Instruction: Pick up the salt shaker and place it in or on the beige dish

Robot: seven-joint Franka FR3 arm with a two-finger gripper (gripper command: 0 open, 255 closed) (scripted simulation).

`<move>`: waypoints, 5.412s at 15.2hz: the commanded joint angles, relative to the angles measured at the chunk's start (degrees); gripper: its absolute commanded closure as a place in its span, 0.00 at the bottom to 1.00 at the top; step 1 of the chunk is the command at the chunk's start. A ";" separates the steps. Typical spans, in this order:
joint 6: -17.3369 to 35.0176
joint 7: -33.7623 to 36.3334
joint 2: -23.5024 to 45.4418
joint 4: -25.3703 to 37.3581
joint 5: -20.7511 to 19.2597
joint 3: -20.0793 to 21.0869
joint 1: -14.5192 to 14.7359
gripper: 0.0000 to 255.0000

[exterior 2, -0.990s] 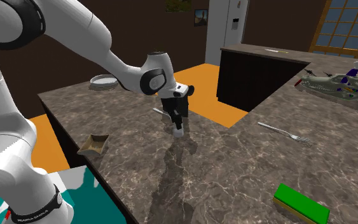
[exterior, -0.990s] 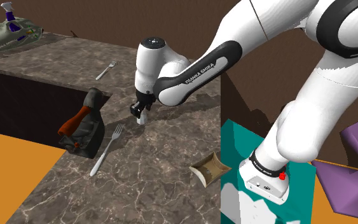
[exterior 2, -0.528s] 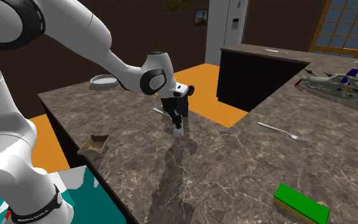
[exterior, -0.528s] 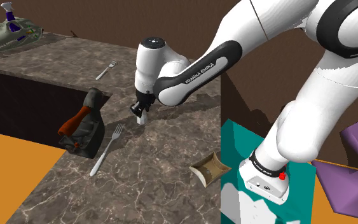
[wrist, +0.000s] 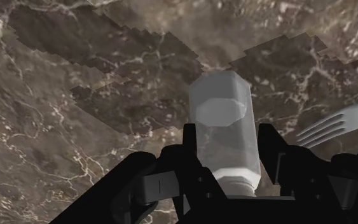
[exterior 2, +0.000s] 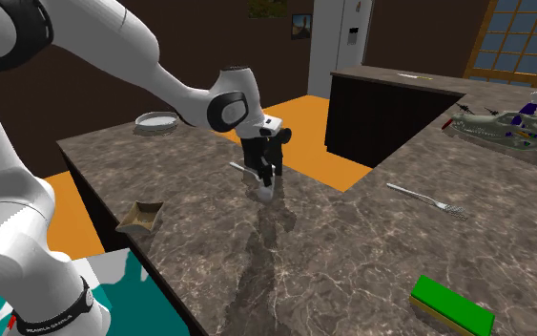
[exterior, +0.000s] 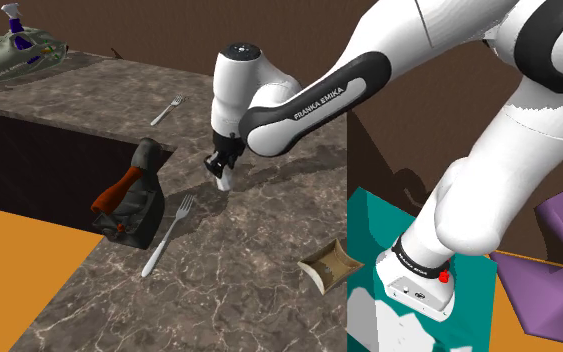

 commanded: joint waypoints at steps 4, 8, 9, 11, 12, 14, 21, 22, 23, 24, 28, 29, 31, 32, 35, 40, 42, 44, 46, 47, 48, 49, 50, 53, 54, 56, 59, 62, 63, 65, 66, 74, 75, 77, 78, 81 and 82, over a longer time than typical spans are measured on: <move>-3.62 -1.36 -2.21 1.56 1.60 0.08 0.02 1.00; -6.60 -2.31 -3.86 3.01 2.68 0.06 0.05 1.00; -7.35 -2.53 -4.24 3.40 2.91 0.05 0.07 1.00; -8.85 -2.93 -4.97 4.23 3.35 0.02 0.09 1.00; -9.60 -3.12 -5.31 4.66 3.56 0.00 0.10 1.00; -11.10 -3.48 -5.96 5.56 3.93 -0.04 0.12 1.00; -13.16 -3.75 -13.38 0.46 6.49 0.33 1.16 1.00; -13.22 -3.66 -15.57 -1.62 7.19 0.46 1.59 1.00; -13.36 -3.55 -17.77 -3.63 7.90 0.58 2.08 1.00; -13.57 -3.43 -19.98 -5.58 8.61 0.71 2.61 1.00; -15.25 -2.63 -28.99 -12.80 11.39 1.21 5.20 1.00; -15.88 -2.34 -31.28 -14.45 12.07 1.36 5.95 1.00; -17.41 -1.64 -35.93 -17.58 13.41 1.70 7.58 1.00; -18.31 -1.23 -38.28 -19.05 14.07 1.90 8.45 1.00; -21.54 0.30 -45.42 -23.07 16.04 2.66 11.28 1.00; -28.62 3.94 -57.41 -28.30 19.30 4.51 16.80 1.00; -31.95 5.81 -62.09 -29.82 20.63 5.50 19.27 1.00; -35.49 7.89 -66.61 -31.00 22.02 6.67 21.86 1.00; -40.35 10.99 -72.17 -31.99 23.97 8.48 25.43 1.00; -39.69 11.12 -72.25 -32.77 24.24 8.76 25.70 1.00; -39.03 11.23 -72.32 -33.54 24.55 9.08 25.94 1.00; -38.36 11.33 -72.38 -34.31 24.86 9.41 26.17 1.00; -37.69 11.44 -72.42 -35.06 25.19 9.74 26.40 1.00; -35.59 11.78 -72.42 -37.29 26.22 10.81 27.14 1.00; -34.86 11.90 -72.37 -38.01 26.58 11.18 27.39 1.00; -33.36 12.14 -72.19 -39.44 27.32 11.94 27.91 1.00; -30.99 12.54 -71.72 -41.51 28.50 13.15 28.71 1.00; -28.50 12.95 -70.97 -43.45 29.74 14.41 29.51 1.00; -28.51 12.95 -70.98 -43.45 29.73 14.40 29.51 1.00; -28.50 12.95 -70.97 -43.45 29.73 14.41 29.51 1.00; -28.50 12.95 -70.97 -43.45 29.73 14.41 29.51 1.00; -28.50 12.95 -70.97 -43.45 29.74 14.41 29.51 0.00; -28.50 12.95 -70.97 -43.45 29.74 14.41 29.51 0.00; -31.03 12.96 -72.09 -41.93 28.89 13.55 29.27 0.00; -33.40 12.97 -72.97 -40.33 28.07 12.72 29.01 0.00; -37.33 13.02 -74.04 -37.31 26.70 11.32 28.52 0.00; -37.33 13.02 -74.04 -37.31 26.70 11.31 28.52 0.00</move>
